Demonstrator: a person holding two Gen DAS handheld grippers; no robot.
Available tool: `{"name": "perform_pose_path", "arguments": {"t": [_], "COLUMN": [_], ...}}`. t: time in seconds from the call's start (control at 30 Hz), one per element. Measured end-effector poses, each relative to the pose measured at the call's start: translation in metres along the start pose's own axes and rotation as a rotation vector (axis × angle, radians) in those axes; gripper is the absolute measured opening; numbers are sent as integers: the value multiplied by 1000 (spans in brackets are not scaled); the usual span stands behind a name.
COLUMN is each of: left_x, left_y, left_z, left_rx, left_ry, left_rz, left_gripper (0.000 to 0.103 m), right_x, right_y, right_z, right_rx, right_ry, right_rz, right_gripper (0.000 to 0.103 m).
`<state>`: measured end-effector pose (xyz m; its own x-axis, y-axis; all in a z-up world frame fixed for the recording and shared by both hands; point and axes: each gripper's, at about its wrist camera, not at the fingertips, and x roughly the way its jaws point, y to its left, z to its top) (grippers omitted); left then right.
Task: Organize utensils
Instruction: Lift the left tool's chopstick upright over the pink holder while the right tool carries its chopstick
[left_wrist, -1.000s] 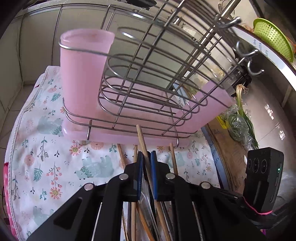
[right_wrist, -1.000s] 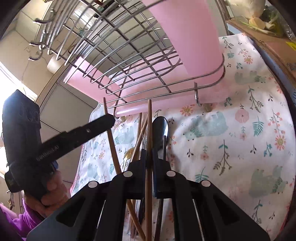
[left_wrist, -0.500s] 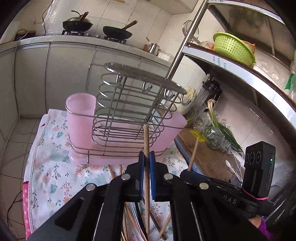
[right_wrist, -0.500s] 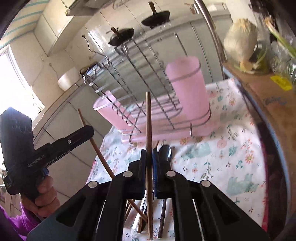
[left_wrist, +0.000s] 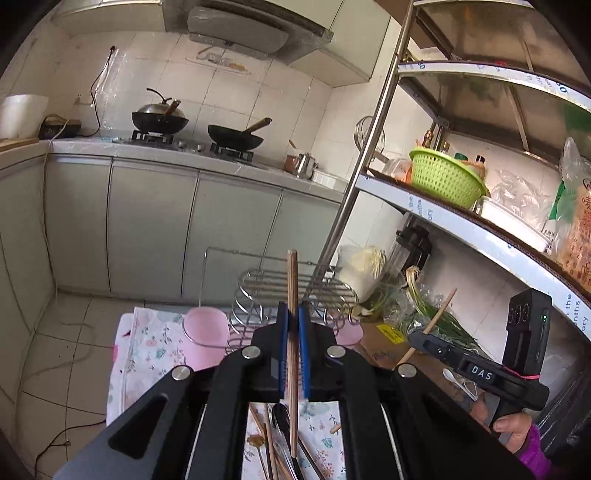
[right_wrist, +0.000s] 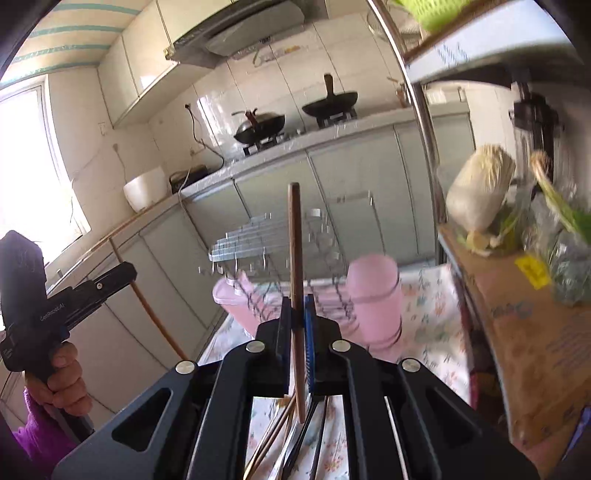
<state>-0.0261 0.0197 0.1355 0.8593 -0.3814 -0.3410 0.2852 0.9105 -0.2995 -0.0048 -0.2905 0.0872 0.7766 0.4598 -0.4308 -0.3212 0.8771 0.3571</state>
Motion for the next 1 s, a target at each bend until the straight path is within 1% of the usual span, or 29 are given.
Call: {"name": "perform_pose_path", "arguments": {"t": [0.2,0.37,0.5,0.6,0.77,0.9,1.0], "left_x": [-22,-28,-20,-12,12,37,57], "left_y": [-1,-3,2,9,20,31,39], "left_z": [46,77,96,104,105,96,86], "left_rx": [39,66,76,86,101,93,82], "left_ry": [-105,-175,-216,-239,-231,-188,-140], "left_rz": [33,73,121,156,202,219,230], "left_gripper": [5,5,5,5,5,5,5], "right_x": [-20,-24,-17,-7,15,33,46], "right_y": [6,6,4,-1,-11,-18,-24], "right_z": [50,82,97,102,105,99,94], "right_rx": [-40,-72,-87,-96,-97,-101,-104], "right_ry": [-116,-191,-220,-222,-196,-162,-134], "right_rz": [-35,-81,-117,-145,-174,-198,-214], "right_gripper": [7,7,7,7,7,7,7]}}
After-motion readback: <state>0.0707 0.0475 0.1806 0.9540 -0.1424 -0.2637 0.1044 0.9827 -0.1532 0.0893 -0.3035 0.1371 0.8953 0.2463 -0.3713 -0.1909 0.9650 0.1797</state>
